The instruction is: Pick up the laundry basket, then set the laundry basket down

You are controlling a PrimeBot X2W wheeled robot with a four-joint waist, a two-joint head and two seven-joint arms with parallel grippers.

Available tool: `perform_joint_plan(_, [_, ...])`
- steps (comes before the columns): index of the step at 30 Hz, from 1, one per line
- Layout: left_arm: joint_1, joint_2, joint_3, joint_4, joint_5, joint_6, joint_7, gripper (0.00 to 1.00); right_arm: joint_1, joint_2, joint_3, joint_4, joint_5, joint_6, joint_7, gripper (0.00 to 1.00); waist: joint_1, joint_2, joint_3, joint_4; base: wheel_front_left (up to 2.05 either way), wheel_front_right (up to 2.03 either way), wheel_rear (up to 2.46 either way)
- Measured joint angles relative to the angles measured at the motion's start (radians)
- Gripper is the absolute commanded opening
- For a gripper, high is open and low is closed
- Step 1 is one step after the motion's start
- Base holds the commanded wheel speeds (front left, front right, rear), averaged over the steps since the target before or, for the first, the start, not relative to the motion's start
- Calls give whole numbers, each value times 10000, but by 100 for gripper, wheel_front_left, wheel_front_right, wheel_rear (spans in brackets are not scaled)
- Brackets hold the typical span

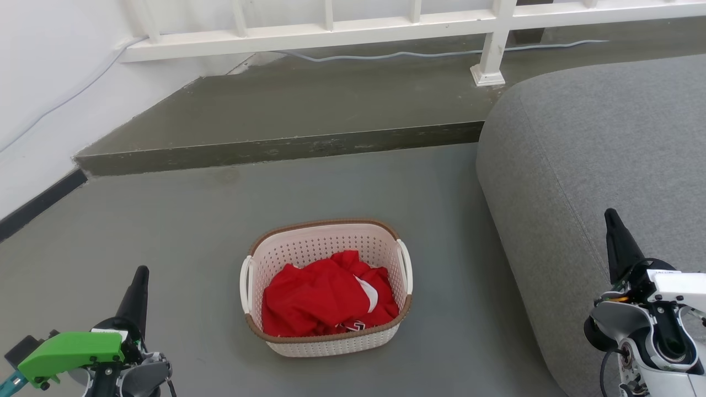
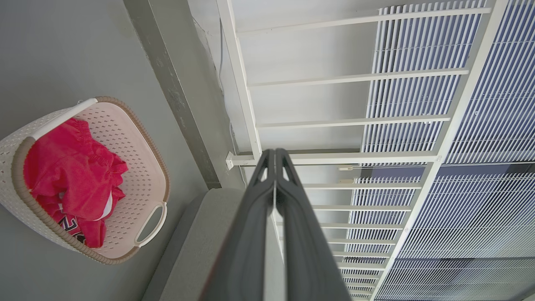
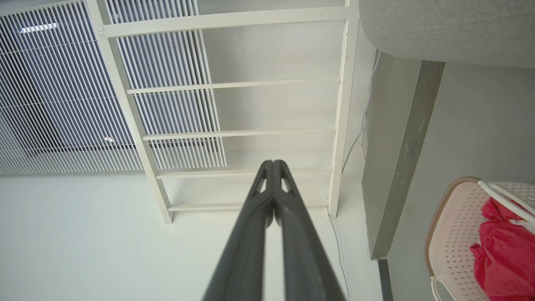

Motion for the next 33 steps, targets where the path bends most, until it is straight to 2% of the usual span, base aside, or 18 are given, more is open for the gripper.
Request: perform_joint_plan(33, [0, 0, 0, 0, 0, 0, 0, 0, 1, 4, -8, 0, -2, 2, 0, 0, 0, 0, 0, 0, 0, 0, 0])
